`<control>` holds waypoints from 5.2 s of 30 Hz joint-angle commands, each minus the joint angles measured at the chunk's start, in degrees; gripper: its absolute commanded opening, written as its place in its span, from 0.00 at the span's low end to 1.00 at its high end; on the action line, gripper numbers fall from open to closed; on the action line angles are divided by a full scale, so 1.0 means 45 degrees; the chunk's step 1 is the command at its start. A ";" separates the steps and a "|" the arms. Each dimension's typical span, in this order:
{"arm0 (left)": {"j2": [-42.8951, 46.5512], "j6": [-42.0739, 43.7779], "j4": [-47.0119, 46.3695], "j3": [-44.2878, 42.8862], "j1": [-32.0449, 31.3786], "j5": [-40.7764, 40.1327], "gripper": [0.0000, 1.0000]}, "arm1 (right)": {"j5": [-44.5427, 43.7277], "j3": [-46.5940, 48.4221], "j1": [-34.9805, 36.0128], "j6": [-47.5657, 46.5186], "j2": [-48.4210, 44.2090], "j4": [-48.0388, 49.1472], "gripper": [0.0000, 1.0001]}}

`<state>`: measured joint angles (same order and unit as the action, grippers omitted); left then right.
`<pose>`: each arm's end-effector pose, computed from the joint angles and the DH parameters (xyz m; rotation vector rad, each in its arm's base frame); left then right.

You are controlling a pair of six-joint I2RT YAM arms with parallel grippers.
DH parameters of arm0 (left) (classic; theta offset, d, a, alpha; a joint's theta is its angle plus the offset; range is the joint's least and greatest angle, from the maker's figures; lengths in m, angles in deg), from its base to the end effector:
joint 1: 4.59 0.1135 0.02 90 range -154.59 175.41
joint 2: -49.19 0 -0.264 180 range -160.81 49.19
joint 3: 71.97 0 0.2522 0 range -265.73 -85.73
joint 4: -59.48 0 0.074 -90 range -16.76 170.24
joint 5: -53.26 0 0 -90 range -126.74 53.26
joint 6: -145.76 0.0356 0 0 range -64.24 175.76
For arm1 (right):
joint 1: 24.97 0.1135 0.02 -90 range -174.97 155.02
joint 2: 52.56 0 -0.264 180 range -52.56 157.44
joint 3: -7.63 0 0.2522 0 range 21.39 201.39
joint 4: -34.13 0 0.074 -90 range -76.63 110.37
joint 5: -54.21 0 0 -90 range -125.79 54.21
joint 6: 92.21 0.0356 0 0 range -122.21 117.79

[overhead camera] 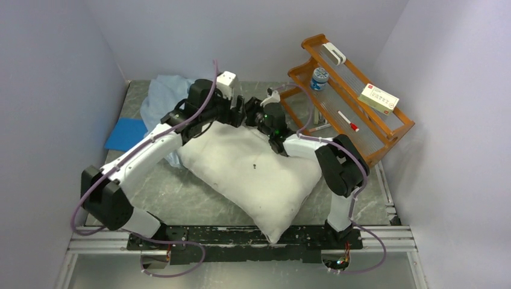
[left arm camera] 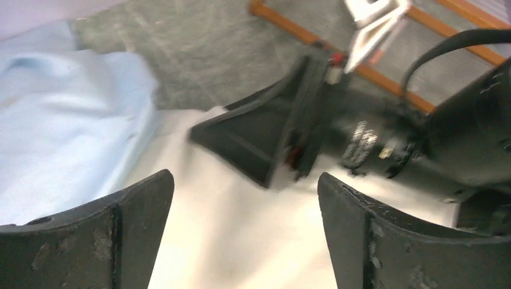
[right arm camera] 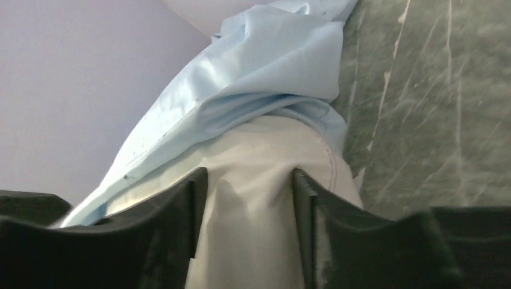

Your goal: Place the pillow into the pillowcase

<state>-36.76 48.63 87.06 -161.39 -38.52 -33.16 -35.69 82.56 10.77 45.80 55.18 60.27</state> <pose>0.2917 -0.1989 0.3474 0.5101 1.9639 -0.5204 0.3419 0.2461 0.2156 0.1921 1.8007 1.0769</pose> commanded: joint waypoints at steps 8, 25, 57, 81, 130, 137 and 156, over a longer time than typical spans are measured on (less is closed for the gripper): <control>0.3042 -0.0561 0.4365 0.0528 0.2827 -0.4943 0.92 | 0.4337 0.2458 0.0369 -0.7788 -0.2610 -0.6911 1.00; 0.3571 0.0146 0.3257 0.4029 0.3771 -0.5542 0.84 | 0.0138 0.5004 0.3770 -1.3256 0.0129 -1.0862 0.94; 0.5506 -0.1597 0.0612 0.4338 0.3752 0.6101 0.05 | -0.2069 0.2926 0.2291 -0.2567 0.0295 0.2192 0.00; 0.2538 0.1877 0.2037 0.0133 0.2963 -0.1782 0.82 | 0.3138 0.2791 -0.0229 -0.6543 -0.3033 -0.8585 0.97; 0.0707 0.2050 -0.2428 -0.0631 -0.1264 0.0314 0.05 | 0.3199 -0.2573 0.0966 -0.2152 -0.4101 0.2126 0.00; 0.1834 0.0198 -0.3862 0.2049 -0.2060 0.2501 0.05 | -0.0669 -0.3227 0.1342 -0.1602 -0.3789 0.3850 0.00; 0.2104 -0.0668 0.0834 0.0047 0.1465 -0.2063 0.67 | -0.0990 0.0575 0.0727 -0.5117 -0.4883 -0.7787 0.84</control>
<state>-30.49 49.63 85.97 -160.62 -40.66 -36.70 -36.68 79.67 11.91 31.50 39.22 42.92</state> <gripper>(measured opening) 0.640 0.750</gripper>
